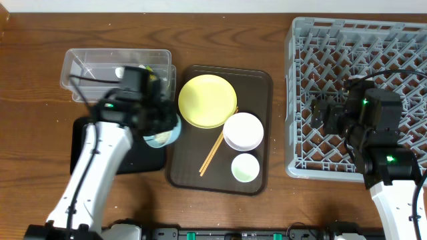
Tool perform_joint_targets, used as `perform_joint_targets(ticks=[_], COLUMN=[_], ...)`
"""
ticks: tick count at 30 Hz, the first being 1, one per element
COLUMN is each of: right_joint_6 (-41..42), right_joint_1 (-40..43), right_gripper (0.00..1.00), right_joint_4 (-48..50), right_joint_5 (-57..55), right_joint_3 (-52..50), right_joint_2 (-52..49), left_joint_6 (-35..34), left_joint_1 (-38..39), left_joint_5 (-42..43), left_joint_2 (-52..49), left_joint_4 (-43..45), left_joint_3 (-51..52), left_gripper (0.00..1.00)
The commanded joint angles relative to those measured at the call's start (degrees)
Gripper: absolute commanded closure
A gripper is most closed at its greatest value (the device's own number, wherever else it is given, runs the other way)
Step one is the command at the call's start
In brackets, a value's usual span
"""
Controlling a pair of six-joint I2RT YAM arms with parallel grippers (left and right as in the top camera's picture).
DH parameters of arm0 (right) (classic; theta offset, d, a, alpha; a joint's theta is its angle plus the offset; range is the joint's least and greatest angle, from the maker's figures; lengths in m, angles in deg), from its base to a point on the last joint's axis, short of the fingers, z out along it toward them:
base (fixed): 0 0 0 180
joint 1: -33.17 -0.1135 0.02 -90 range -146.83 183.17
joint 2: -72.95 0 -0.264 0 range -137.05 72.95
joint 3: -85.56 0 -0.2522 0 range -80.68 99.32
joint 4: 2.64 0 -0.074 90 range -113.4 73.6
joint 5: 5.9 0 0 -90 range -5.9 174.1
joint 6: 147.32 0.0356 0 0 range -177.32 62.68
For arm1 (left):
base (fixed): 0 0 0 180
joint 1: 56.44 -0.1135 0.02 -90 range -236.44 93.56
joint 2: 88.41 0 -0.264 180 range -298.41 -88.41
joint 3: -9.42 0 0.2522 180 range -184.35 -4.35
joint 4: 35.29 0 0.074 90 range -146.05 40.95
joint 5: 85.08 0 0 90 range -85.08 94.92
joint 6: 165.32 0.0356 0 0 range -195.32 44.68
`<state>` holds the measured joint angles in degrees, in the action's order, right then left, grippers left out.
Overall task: Sort waste into correct bins and load items into the dishwasher rack
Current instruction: 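Lift the blue bowl left over the black tray, then tilt the blue bowl to pour rice onto the black tray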
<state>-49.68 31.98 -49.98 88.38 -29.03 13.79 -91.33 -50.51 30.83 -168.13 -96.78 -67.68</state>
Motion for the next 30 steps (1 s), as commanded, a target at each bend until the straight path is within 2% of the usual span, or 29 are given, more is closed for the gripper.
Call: perform_joint_targets(ticks=[1,5,9,12,20,26,30], right_joint_6=[0.42,0.42,0.42,0.17,-0.68,-0.68,-0.68], right_joint_1=[-0.33,-0.33,-0.33,-0.33,-0.33,-0.33,-0.33], right_gripper=[0.01,0.01,0.01,0.01,0.01,0.01,0.01], right_joint_4=[-0.04,-0.04,-0.04,-0.04,-0.04,-0.02,-0.04], right_joint_5=[0.26,0.24,0.24,0.24,0.24,0.24,0.24], right_joint_3=[1.11,1.11,1.11,1.11,1.11,1.11,1.11], right_joint_2=[0.0,0.0,0.0,0.0,0.0,0.0,0.0], left_joint_6=[9.81,18.56,25.66,28.17,28.02,22.93,21.22], left_joint_1=[-7.72,-15.76,-21.33,-24.46,-31.34,-35.69,-38.23], left_joint_5=[17.27,30.18,36.87,39.98,47.28,47.71,51.69], left_joint_2=[-1.49,-5.14,-9.88,-13.53,-21.33,-25.42,-26.82], left_joint_4=[-1.77,-5.53,-9.46,-11.17,-12.41,-12.9,-13.57], left_joint_3=[-0.5,-0.48,-0.24,0.07,0.13,0.13,0.13], left_gripper=[0.94,0.94,0.94,0.94,0.94,0.94,0.94])
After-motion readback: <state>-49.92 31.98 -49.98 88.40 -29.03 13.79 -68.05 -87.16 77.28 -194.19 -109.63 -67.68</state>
